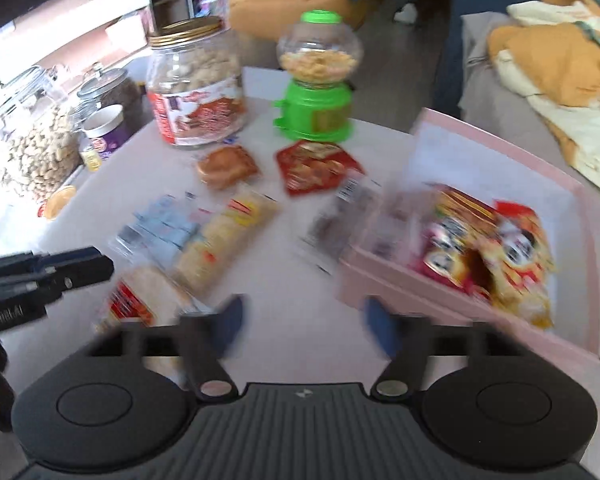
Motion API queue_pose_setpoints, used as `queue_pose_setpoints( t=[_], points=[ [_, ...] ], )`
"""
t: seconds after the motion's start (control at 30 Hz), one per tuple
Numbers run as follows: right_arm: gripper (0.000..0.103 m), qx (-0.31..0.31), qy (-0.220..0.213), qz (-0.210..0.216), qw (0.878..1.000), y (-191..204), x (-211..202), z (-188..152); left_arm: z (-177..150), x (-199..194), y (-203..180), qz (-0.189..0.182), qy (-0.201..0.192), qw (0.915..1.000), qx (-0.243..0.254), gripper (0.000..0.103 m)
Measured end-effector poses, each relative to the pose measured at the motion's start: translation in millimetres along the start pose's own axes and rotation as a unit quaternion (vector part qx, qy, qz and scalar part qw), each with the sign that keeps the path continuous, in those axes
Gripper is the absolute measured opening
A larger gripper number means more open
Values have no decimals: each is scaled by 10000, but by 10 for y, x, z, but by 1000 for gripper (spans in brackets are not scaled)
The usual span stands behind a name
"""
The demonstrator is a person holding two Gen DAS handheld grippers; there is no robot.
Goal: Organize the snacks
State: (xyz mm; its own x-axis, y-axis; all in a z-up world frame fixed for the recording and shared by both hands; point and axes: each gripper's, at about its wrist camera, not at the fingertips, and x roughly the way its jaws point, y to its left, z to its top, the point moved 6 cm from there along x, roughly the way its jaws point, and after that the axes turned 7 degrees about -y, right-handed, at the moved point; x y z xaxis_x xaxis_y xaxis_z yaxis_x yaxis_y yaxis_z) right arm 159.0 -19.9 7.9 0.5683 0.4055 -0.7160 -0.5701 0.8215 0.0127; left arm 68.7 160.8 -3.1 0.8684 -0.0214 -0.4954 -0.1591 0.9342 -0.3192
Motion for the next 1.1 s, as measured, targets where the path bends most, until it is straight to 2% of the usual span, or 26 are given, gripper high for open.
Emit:
queue_pose_setpoints(
  t=[0.1, 0.2, 0.27, 0.3, 0.33, 0.4, 0.47, 0.53, 0.6, 0.67, 0.73, 0.8, 0.87, 0.93, 1.0, 1.1],
  points=[
    [76, 12, -26, 55, 10000, -61, -35, -174, -47, 74, -9, -15, 126, 9999, -104, 32],
    [77, 7, -94, 526, 9986, 53, -66, -256, -124, 153, -173, -537, 562, 9970, 27, 32],
    [84, -121, -141, 804, 9966, 191, -49, -277, -174, 167, -280, -914, 842, 9922, 79, 32],
    [86, -245, -206, 857, 9958, 272, -41, -281, -156, 144, -272, -870, 783, 9931, 85, 28],
    [87, -360, -261, 865, 9953, 349, -32, -285, -107, 114, -228, -698, 616, 9956, 100, 29],
    [90, -486, -305, 904, 9942, 491, -4, -302, 87, 45, -50, -82, 118, 9999, 53, 29],
    [90, -541, -235, 1111, 9921, 644, 34, -348, 256, 55, 84, 290, -191, 9994, -17, 29],
    [90, -719, -77, 1335, 9884, 805, 71, -445, 339, 166, 121, 433, -226, 9988, 92, 29],
    [90, -967, 25, 1449, 9847, 914, 84, -556, 340, 306, 76, 553, -97, 9978, 365, 29],
    [91, -1336, -140, 1180, 9839, 946, 37, -643, 302, 451, -19, 670, 24, 9946, 790, 29],
    [91, -1398, -267, 955, 9852, 851, -45, -697, 229, 554, -135, 688, 193, 9906, 1169, 32],
    [91, -1139, -263, 714, 9906, 626, -79, -729, 159, 599, -291, 594, 185, 9849, 1615, 37],
    [91, -753, -276, 460, 9957, 334, -90, -766, 98, 630, -415, 550, 217, 9787, 1964, 47],
    [92, -210, -226, 376, 9988, 44, -91, -797, 50, 663, -502, 657, 246, 9709, 2289, 54],
    [92, 101, -335, 180, 9992, -156, -123, -832, 35, 705, -531, 718, 245, 9676, 2409, 54],
    [103, 168, -568, -153, 9981, -266, -120, -917, 58, 709, -474, 838, 202, 9676, 2374, 56]
  ],
)
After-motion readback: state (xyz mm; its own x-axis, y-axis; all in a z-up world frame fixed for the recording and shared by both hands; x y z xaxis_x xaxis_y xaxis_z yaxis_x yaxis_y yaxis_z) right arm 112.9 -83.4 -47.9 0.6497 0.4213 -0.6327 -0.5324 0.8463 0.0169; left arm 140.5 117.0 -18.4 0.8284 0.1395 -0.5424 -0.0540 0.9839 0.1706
